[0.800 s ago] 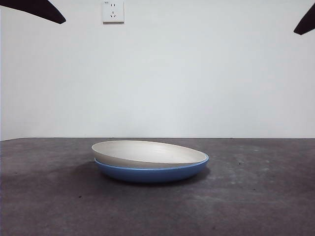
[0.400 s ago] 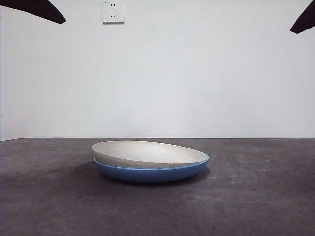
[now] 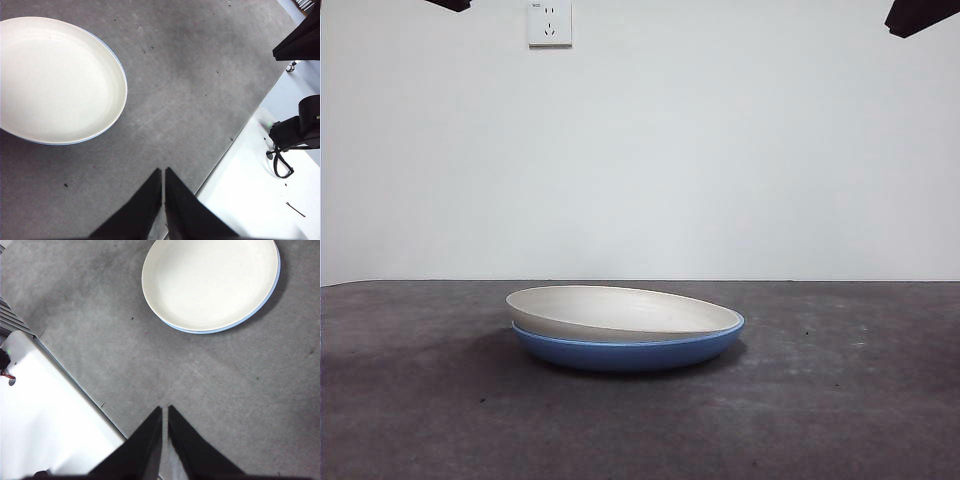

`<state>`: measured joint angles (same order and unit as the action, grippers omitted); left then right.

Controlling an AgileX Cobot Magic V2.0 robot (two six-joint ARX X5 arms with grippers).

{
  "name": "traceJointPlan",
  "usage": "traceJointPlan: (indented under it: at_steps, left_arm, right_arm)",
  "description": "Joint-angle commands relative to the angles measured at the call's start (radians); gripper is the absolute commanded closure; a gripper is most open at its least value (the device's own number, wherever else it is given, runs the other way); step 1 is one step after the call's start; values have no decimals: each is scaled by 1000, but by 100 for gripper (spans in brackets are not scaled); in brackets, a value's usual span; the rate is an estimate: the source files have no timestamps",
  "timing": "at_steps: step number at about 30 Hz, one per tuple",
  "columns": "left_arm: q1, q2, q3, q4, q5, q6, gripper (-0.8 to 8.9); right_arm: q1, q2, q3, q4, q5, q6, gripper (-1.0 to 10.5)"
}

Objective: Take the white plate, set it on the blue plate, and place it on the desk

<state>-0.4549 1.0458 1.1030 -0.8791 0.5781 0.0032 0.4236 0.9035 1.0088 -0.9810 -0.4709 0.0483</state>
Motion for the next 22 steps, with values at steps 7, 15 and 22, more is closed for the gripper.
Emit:
traceJointPlan:
  at_steps: [7, 15, 22]
  left_arm:
    - [-5, 6, 6, 11, 6, 12, 804]
    - [-5, 6, 6, 11, 6, 12, 804]
    - [25, -58, 6, 67, -27, 53, 804]
  right_arm:
    - [5, 3, 5, 12, 0, -8, 934]
    - [5, 3, 5, 12, 0, -8, 934]
    - [5, 3, 5, 12, 0, -8, 934]
